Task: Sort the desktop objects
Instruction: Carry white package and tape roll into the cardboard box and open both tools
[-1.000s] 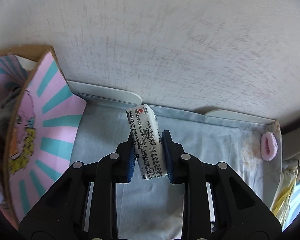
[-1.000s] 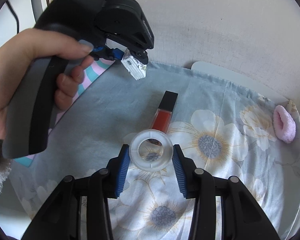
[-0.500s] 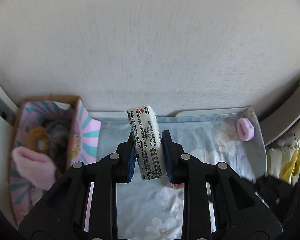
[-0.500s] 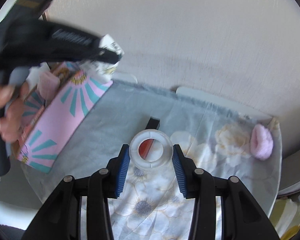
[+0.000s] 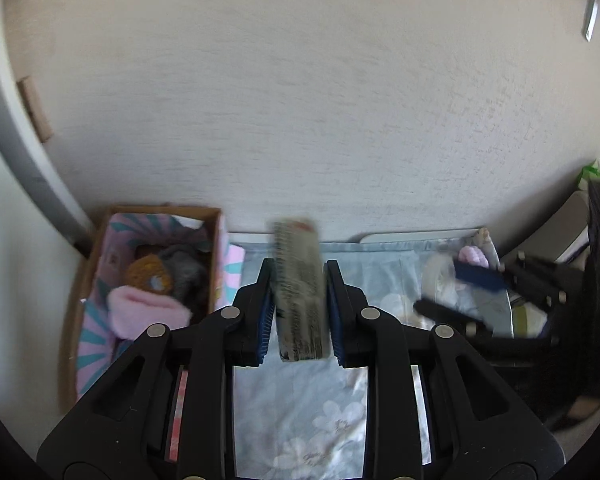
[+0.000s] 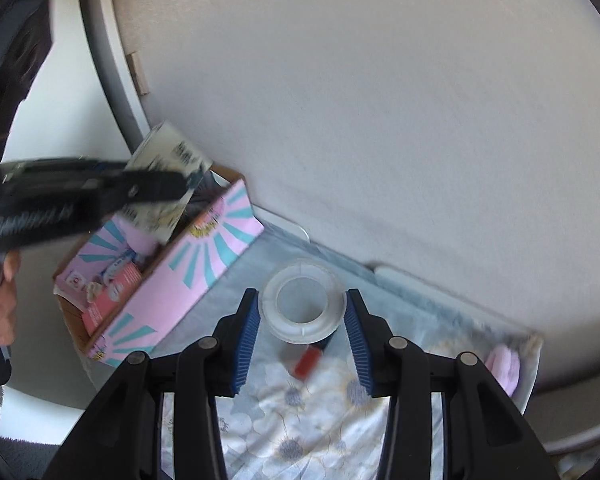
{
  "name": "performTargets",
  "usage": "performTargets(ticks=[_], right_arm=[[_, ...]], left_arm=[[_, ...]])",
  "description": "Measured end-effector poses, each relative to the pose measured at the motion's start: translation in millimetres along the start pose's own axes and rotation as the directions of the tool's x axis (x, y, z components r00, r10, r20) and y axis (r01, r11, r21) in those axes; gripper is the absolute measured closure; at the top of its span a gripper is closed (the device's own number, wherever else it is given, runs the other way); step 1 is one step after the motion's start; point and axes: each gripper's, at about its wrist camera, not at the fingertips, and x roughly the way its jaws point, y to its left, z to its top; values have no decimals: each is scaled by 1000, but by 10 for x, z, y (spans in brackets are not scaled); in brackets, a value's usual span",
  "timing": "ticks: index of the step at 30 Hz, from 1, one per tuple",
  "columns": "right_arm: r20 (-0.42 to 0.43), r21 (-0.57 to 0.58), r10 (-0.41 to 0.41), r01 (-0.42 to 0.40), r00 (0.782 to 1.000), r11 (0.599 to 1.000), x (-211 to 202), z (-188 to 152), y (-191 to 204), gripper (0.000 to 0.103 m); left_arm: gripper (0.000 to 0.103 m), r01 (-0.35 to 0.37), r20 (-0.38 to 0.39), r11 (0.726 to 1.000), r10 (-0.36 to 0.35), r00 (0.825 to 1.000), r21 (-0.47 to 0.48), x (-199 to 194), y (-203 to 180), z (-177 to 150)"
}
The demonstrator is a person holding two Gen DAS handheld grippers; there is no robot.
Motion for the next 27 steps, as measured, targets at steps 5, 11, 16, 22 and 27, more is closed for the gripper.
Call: performTargets(ticks=[5,11,16,22,27], right_arm=[[-22,-75,11,-13,1000,997,105,344,139,64],[-42,-180,56,-63,998,982,291,749,438,64],[-72,-238,119,-133,990,962,489,996,699,64],[-153,-287,168,-207,974,935,825,1231,1049,64],[-243,-304,185,-256,952,918,1237,1360,1344,64]], left_arm=[[83,-36,11,999,36,999,-28,-234,246,-83],[87,-77,-3,992,77,997,-102,-387,643,-282],[88,-104,-24,979,101,995,-173,-507,974,-456],[88,-123,-47,970,116,992,-211,-557,1249,-642],[88,-115,-90,970,98,991,-216,-417,1356,-840]])
